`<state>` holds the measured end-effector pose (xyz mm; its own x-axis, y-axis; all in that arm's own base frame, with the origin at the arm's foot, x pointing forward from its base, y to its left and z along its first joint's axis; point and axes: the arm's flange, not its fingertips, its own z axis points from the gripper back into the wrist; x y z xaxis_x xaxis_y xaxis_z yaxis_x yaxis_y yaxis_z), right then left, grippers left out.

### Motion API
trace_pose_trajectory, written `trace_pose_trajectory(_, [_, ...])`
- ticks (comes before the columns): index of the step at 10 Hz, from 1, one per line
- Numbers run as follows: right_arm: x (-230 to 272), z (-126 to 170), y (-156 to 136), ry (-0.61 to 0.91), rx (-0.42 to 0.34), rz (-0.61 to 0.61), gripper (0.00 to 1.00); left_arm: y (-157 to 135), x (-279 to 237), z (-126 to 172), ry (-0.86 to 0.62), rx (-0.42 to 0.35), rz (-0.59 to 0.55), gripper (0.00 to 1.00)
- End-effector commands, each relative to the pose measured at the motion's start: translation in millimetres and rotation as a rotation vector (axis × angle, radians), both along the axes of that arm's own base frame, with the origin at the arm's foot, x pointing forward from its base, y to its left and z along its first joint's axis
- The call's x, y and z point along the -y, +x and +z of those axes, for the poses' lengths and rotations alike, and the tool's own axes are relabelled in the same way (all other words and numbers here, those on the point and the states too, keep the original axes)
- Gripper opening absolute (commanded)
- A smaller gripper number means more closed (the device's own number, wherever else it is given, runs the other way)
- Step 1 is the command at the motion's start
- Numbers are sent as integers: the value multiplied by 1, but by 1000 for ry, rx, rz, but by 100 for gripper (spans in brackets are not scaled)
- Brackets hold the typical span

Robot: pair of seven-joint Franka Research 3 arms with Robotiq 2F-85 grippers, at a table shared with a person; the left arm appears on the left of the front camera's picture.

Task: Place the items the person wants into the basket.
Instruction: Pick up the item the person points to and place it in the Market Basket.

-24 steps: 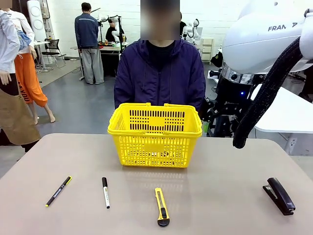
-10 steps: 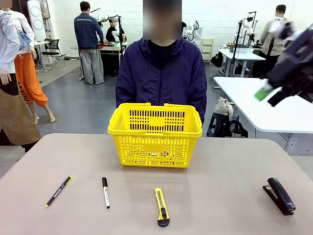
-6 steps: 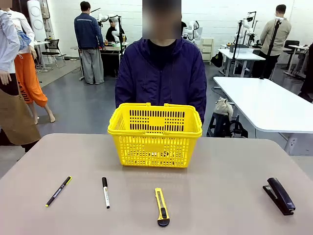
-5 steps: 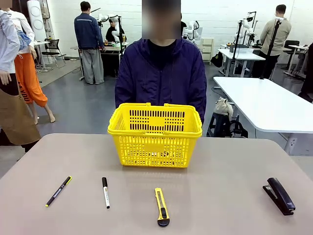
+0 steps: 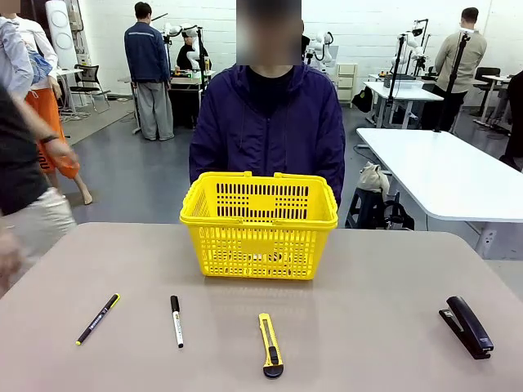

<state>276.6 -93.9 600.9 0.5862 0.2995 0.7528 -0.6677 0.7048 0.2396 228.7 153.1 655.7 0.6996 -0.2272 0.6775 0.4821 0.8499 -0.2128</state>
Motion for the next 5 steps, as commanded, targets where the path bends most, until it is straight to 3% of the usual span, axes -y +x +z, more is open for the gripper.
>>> trace_pose_trajectory(1, [-12, -5, 0, -47, -1, -30, 100, 0, 0, 0, -1, 5, -7, 100])
trace_pose_trajectory(5, [-17, -5, 3, -79, -22, -37, 100, 0, 0, 0, -1, 5, -7, 100])
